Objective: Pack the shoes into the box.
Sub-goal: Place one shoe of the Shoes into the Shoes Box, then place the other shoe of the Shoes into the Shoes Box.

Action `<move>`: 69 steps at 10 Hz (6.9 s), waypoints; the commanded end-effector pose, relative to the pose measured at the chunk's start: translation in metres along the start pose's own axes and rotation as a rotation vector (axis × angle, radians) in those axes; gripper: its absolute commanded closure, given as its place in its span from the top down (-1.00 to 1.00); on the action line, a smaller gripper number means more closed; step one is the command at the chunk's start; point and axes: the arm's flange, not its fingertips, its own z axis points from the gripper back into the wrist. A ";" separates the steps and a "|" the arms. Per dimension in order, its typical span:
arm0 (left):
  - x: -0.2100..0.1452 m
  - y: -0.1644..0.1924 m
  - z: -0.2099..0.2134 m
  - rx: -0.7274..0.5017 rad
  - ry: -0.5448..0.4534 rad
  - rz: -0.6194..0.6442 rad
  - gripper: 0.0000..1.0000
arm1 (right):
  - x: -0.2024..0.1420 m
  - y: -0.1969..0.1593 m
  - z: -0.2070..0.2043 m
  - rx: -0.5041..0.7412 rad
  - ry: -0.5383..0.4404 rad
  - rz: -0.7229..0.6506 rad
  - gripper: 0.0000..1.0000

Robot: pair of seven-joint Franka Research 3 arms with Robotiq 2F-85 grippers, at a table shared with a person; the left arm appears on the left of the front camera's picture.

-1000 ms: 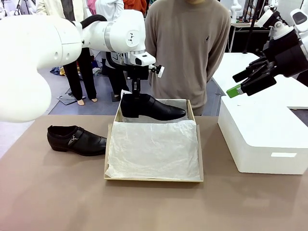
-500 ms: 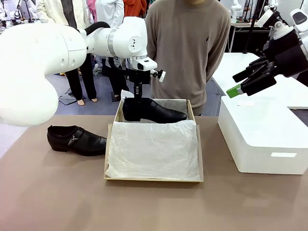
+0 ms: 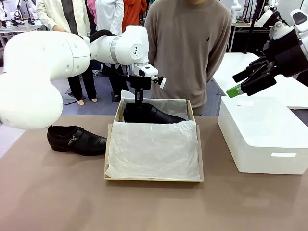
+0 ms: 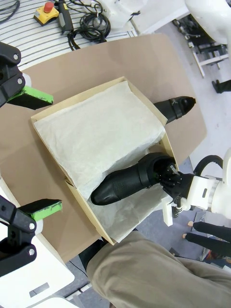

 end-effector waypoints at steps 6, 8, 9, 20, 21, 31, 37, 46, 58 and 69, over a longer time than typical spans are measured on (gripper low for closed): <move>-0.001 0.001 0.028 0.000 0.010 0.031 0.91 | 0.001 -0.002 -0.001 0.013 -0.019 0.008 1.00; -0.006 -0.012 0.052 0.009 0.011 0.033 1.00 | 0.001 -0.002 -0.001 0.013 -0.019 0.008 1.00; -0.007 -0.020 0.065 0.015 0.014 0.032 1.00 | 0.001 -0.002 -0.001 0.013 -0.019 0.008 1.00; -0.011 -0.025 0.080 0.023 0.001 0.024 1.00 | 0.001 -0.002 -0.001 0.013 -0.019 0.008 1.00; -0.011 -0.025 0.080 0.023 0.001 0.024 1.00 | 0.001 -0.002 -0.001 0.013 -0.019 0.008 1.00; -0.159 -0.118 0.104 0.143 0.023 -0.031 1.00 | 0.001 -0.002 -0.001 0.013 -0.019 0.008 1.00; -0.226 -0.090 0.086 0.094 -0.054 -0.054 1.00 | 0.001 -0.002 -0.001 0.013 -0.019 0.008 1.00; -0.227 -0.093 0.087 0.089 -0.024 -0.050 1.00 | 0.001 -0.002 -0.001 0.013 -0.019 0.008 1.00; -0.299 -0.095 0.038 0.158 0.040 0.066 1.00 | 0.001 -0.002 -0.001 0.013 -0.019 0.008 1.00; -0.287 -0.106 0.018 0.088 0.017 0.082 1.00 | 0.001 -0.002 -0.001 0.013 -0.019 0.008 1.00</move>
